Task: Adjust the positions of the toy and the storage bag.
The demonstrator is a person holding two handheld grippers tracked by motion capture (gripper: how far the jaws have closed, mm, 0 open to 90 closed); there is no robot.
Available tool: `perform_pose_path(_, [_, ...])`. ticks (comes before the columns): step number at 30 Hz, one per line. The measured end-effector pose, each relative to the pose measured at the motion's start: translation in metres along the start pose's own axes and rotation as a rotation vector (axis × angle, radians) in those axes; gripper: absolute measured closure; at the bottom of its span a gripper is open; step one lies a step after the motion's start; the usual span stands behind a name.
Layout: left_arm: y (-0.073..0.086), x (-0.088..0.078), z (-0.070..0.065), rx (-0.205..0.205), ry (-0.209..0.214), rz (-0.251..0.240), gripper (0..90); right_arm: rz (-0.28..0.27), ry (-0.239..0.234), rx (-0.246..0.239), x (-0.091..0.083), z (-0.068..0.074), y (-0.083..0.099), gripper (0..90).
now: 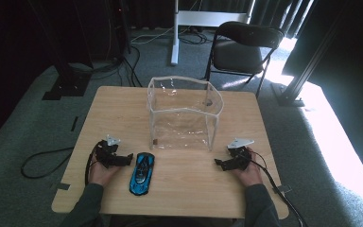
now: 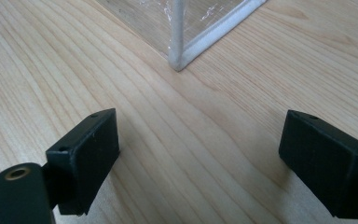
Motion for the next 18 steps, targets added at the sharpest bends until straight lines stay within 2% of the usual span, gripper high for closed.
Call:
perform_pose_path(8, [-0.0003, -0.0002, -0.0007, -0.002, 0.000, 0.001, 0.2, -0.001, 0.005, 0.005, -0.0007, -0.0006, 0.0012, 11.6])
perform_pose_path(16, [-0.0007, -0.0028, -0.0033, 0.008, 0.005, -0.003, 7.6, -0.009, 0.009, 0.009, -0.0020, -0.0003, 0.0022, 15.4])
perform_pose_path(18, [-0.0006, -0.0047, -0.0042, 0.013, 0.010, -0.009, 13.0, -0.013, 0.011, 0.013, -0.0024, -0.0004, 0.0025, 17.0])
Point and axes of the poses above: each handheld gripper's, and its own axes: x roughly forward along the jaws, y roughly out of its underside, z roughly to its left, the point moved 4 cm from there along x, roughly forward along the jaws, and after that the axes turned 12 degrees about z, right-handed, at the moved point
